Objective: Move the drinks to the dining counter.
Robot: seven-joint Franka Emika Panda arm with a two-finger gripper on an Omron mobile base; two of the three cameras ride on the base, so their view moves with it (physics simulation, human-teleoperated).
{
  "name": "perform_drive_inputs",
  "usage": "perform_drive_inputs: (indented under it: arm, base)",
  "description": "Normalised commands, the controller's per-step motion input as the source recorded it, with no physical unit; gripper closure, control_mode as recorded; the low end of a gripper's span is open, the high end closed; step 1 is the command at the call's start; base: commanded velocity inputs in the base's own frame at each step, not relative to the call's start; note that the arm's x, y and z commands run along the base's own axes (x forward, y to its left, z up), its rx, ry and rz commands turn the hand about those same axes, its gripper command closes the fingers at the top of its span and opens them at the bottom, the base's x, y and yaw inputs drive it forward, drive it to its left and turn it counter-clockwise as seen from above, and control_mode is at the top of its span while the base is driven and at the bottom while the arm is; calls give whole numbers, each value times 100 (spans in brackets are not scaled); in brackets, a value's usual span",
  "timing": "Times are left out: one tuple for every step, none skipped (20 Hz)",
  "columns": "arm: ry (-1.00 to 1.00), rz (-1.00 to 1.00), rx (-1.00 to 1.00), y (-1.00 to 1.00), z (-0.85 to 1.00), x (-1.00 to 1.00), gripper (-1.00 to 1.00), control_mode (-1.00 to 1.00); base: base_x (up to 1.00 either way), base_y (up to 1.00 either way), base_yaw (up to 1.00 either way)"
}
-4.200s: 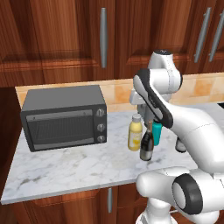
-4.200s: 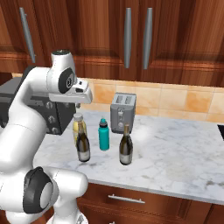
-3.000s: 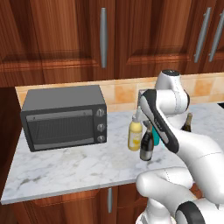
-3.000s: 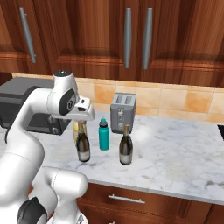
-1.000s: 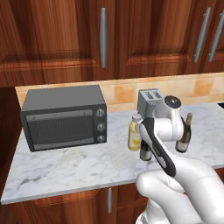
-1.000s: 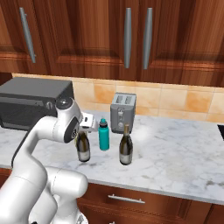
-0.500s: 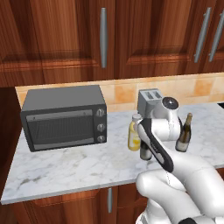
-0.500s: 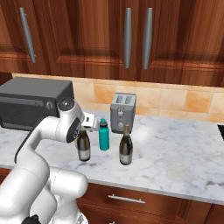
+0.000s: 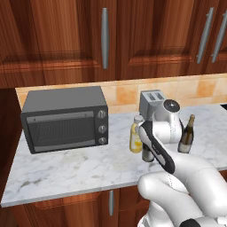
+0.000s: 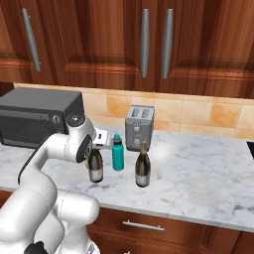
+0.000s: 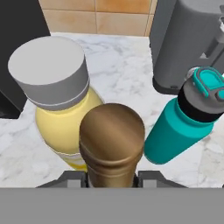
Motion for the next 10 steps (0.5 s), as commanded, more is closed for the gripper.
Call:
perform_drive_inputs:
  arm:
    - [0,0,0,0,0,0,100,-100]
    - [0,0,0,0,0,0,100,-100]
    - [0,0,0,0,0,0,100,-100]
    - [0,0,0,0,0,0,100,-100]
    - [0,0,0,0,0,0,100,-100]
    - [0,0,0,0,0,-9,100,-100]
    - [-2,0,0,0,21,-24,100,-100]
    - [-7,0,0,0,39,-33,100,-100]
    - [-9,0,0,0,48,-34,100,-100]
    - [-9,0,0,0,62,-41,100,-100]
  base:
    - [0,0,0]
    - [0,0,0]
    - [0,0,0]
    - [0,0,0]
    - [0,0,0]
    - [0,0,0]
    - [0,0,0]
    - [0,0,0]
    - [0,0,0]
    - [0,0,0]
